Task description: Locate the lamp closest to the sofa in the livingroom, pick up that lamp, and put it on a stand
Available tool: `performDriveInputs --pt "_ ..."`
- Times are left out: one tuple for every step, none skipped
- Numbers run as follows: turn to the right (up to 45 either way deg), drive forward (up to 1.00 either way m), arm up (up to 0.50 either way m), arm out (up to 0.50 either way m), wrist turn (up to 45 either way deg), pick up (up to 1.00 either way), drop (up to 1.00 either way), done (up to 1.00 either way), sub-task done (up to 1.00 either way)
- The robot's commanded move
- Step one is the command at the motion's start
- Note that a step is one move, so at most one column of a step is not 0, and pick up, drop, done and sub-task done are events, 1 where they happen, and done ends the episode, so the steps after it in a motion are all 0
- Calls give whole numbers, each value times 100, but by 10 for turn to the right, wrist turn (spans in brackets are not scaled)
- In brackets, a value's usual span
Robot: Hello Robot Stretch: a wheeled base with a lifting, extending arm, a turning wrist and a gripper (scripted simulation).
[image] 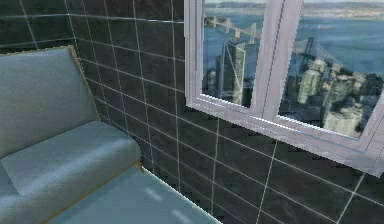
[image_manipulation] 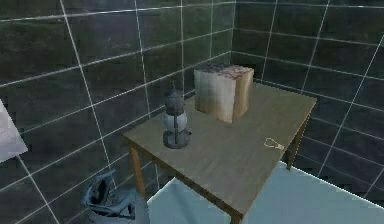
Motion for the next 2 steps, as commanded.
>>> performDriveInputs --pt "0 0 50 0 0 0 0 0 0" --pt "0 0 38 0 0 0 0 0 0"
